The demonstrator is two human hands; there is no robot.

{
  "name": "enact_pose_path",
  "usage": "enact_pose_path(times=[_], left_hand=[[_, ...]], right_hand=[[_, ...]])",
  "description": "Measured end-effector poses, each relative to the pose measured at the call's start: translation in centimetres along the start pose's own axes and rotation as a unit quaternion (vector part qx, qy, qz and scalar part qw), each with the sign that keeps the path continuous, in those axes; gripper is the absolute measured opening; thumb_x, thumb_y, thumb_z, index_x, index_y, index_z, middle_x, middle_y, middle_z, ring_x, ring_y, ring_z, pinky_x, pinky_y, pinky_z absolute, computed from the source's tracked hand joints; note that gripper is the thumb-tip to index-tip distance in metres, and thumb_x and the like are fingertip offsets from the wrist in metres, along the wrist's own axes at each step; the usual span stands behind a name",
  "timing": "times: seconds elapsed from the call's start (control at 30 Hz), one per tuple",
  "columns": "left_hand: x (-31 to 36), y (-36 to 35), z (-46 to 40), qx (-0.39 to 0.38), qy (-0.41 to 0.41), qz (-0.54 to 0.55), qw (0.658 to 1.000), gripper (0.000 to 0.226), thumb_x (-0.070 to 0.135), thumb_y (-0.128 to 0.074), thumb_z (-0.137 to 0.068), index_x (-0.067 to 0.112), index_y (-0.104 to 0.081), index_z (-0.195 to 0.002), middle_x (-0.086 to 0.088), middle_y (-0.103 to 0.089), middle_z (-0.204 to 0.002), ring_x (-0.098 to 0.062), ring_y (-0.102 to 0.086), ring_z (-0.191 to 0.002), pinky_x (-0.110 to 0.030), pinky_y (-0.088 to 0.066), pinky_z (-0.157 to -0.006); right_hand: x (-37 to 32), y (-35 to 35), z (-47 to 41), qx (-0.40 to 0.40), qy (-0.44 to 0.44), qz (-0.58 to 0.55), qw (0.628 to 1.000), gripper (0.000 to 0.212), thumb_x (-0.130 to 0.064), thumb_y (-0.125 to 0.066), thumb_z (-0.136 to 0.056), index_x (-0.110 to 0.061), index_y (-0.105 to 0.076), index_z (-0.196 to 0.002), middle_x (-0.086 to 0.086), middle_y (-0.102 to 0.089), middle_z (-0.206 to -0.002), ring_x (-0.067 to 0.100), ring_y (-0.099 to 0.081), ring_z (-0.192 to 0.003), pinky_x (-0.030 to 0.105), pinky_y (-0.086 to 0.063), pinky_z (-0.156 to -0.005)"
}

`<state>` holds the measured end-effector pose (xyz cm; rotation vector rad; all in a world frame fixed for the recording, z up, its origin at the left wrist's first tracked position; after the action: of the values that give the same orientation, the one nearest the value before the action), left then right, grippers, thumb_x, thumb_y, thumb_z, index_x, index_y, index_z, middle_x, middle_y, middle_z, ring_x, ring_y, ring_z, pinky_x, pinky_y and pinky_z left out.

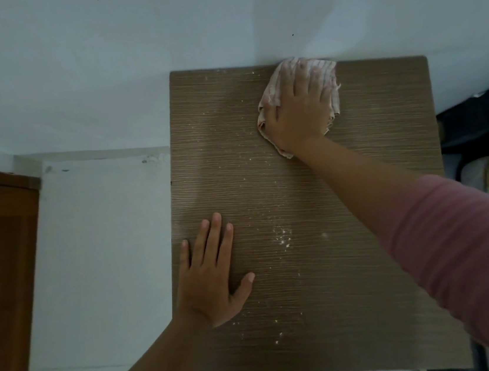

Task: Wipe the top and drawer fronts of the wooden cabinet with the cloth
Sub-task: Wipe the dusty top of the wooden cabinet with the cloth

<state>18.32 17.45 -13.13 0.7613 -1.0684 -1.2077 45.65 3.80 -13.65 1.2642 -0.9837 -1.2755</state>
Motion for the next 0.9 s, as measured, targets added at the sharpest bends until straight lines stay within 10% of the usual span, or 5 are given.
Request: enact_pose_path(times=[0.9], left_hand=[[-0.1, 0.1, 0.2, 0.003, 0.004, -0.003, 1.000, 0.085, 0.064, -0.034, -0.083, 0.017, -0.007, -0.149, -0.005, -0.001, -0.158, -0.023, 0.001, -0.145, -0.052, -0.009, -0.113]], right_hand=[[-4.3, -0.2, 0.1, -0.011, 0.160, 0.000, 0.987, 0.061, -0.047, -0.028, -0.090, -0.026, -0.030, -0.148, 0.005, -0.019, -0.159, 0.036, -0.017, -0.144, 0.064, -0.010, -0.108]])
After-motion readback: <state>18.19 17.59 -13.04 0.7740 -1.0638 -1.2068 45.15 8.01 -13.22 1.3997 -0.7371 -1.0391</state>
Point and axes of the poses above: each hand's wrist, its own z-axis away from the middle knuckle, its own y-axis out of the back of the hand, x = y × z, the point moved 5 cm from there along -z, towards the middle knuckle
